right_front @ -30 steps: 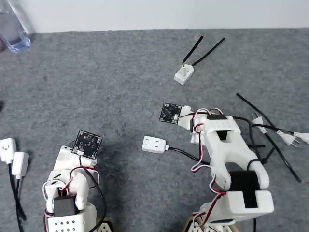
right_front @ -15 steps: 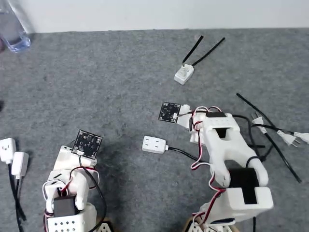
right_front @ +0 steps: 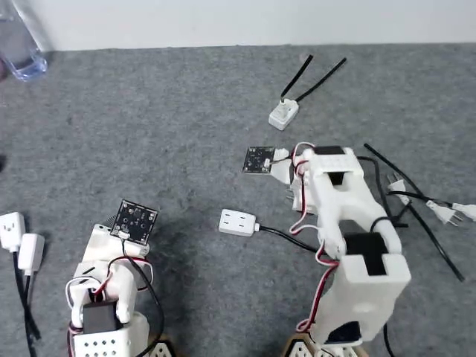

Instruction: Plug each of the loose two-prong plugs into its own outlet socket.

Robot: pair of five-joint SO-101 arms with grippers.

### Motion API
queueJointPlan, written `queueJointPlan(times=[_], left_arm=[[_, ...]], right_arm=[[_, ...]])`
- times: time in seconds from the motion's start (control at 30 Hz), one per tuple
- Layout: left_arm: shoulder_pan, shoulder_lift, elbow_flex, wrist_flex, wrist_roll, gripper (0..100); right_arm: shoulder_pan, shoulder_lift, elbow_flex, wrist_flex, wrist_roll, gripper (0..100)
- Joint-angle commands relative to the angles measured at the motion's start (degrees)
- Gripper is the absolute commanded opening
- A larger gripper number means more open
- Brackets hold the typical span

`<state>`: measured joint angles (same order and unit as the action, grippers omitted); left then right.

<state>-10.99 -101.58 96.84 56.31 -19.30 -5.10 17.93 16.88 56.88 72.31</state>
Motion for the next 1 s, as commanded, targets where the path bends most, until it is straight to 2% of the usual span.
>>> queueJointPlan(times=[0.0, 0.47, 0.97], left_arm=[[0.18, 0.09, -0.22, 0.09, -0.53, 2], [0.18, 0.09, -0.22, 0.09, -0.53, 2], [0.18, 0.09, -0.22, 0.09, -0.53, 2]], right_arm=[[-0.48, 2.86, -6.24, 4.62, 0.53, 19.8], [-0.22, 5.93, -10.11, 18.15, 2.9, 19.8], [-0.75, 6.55, -12.04, 16.4, 4.84, 19.8]])
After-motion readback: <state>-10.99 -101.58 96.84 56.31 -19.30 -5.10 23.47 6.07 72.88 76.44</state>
